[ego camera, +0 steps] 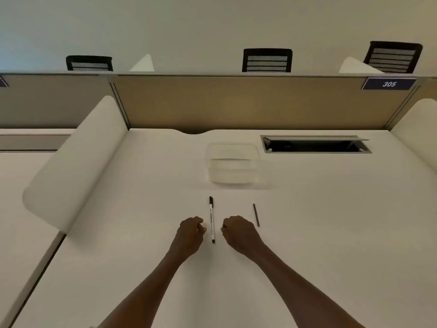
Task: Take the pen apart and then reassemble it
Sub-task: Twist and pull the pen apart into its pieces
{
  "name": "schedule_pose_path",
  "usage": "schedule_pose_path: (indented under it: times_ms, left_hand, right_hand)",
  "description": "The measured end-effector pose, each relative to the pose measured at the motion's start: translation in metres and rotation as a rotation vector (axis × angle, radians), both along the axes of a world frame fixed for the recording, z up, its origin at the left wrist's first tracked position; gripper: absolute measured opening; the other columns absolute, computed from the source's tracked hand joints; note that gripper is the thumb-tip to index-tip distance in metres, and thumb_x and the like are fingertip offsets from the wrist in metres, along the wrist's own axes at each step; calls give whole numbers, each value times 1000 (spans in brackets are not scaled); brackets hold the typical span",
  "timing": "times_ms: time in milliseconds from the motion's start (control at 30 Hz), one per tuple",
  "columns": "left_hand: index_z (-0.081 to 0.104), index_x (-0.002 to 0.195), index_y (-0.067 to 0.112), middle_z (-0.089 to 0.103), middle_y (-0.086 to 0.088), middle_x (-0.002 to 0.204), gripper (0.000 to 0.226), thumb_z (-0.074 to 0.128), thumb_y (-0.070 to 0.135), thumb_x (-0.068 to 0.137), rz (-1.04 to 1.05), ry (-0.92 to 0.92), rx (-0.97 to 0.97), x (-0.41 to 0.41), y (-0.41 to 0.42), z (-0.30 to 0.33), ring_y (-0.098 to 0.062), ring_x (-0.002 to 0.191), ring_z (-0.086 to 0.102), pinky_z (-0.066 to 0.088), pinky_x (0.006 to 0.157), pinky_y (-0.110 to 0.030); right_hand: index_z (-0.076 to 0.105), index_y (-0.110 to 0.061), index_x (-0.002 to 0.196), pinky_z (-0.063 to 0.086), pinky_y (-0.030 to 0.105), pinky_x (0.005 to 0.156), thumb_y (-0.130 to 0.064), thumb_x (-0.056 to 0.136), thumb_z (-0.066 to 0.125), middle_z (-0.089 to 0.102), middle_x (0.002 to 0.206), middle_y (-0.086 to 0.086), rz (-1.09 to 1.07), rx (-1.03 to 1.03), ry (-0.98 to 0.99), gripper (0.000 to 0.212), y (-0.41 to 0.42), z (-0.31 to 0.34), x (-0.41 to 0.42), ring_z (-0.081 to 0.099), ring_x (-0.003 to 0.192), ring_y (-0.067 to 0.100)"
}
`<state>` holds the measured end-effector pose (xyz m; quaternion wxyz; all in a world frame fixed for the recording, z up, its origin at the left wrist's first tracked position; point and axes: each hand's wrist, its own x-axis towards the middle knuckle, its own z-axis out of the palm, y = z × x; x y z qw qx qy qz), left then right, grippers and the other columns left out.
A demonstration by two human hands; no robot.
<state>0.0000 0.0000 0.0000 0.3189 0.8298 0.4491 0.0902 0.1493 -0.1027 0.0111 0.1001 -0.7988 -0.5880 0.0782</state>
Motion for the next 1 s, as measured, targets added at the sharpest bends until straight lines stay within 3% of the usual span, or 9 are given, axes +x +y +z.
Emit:
schedule_pose_path:
  times_ms: [133, 233, 367, 500, 567, 667, 833, 933, 1000]
  left_hand:
    - [72, 97, 10, 73, -3, 92, 15, 58, 10, 92, 53, -53, -76, 0, -5, 4, -21, 88, 68, 52, 78, -30]
    - [74, 97, 10, 74, -2, 93, 17, 58, 9, 91, 96, -71, -113, 1, -6, 4, -19, 89, 67, 49, 78, -25]
    - [75, 88, 8, 75, -5, 87, 19, 56, 11, 89, 102, -47, -152, 4, -5, 6, -22, 85, 67, 52, 79, -32]
    - [75, 77, 11, 70, 3, 72, 19, 59, 14, 86, 105, -62, -200, 7, -6, 8, -15, 71, 63, 46, 63, -22]
    - [71, 66, 9, 68, -1, 64, 26, 60, 18, 88, 129, -78, -234, 9, -7, 7, -17, 65, 61, 44, 62, -25]
    - [63, 53, 6, 62, -9, 56, 39, 66, 21, 89, 250, -216, -430, 10, -8, 9, -19, 56, 52, 43, 63, -30]
    - [75, 83, -2, 70, -12, 80, 14, 70, 10, 88, 466, -667, -941, 12, -3, 28, -20, 73, 64, 58, 72, -26]
    - [74, 90, 2, 74, -7, 86, 11, 64, 8, 91, 445, -819, -1062, 17, 3, 48, -17, 75, 68, 58, 67, -23]
    - [73, 97, 2, 75, -6, 88, 14, 61, 8, 93, 414, -910, -1093, 21, 8, 61, -19, 78, 69, 58, 70, -26]
  right_hand:
    - [59, -13, 85, 39, 32, 64, -44, 91, 50, 67, 87, 7, -61, -69, 107, 33, 5, -2, -16, 62, 81, 29]
    - [59, -13, 86, 36, 32, 64, -52, 87, 51, 67, 89, 7, -73, -129, 109, 40, 8, -7, -25, 63, 83, 30]
    - [56, -13, 82, 33, 31, 62, -48, 86, 49, 66, 88, 8, -109, -142, 145, 36, 11, -10, -34, 64, 81, 31]
    - [45, -17, 72, 32, 29, 61, -37, 87, 49, 66, 88, 9, -163, -156, 223, 26, 14, -7, -39, 64, 81, 31]
    - [43, -16, 70, 33, 29, 60, -38, 89, 49, 66, 87, 9, -191, -149, 268, 29, 14, -6, -39, 63, 80, 32]
    - [45, -15, 65, 33, 28, 53, -41, 91, 49, 62, 74, 6, -197, -113, 358, 37, 13, -1, -38, 57, 69, 29]
    - [62, -9, 72, 49, 33, 60, -32, 88, 59, 67, 70, 3, -224, 56, 541, 28, 11, 23, -29, 62, 64, 18]
    - [65, -13, 72, 47, 23, 53, -29, 88, 64, 68, 65, -5, -251, 140, 713, 22, 10, 46, -19, 59, 54, 7]
    - [70, -9, 79, 44, 22, 49, -29, 91, 63, 71, 67, -2, -278, 147, 985, 24, 8, 63, -11, 58, 53, 10]
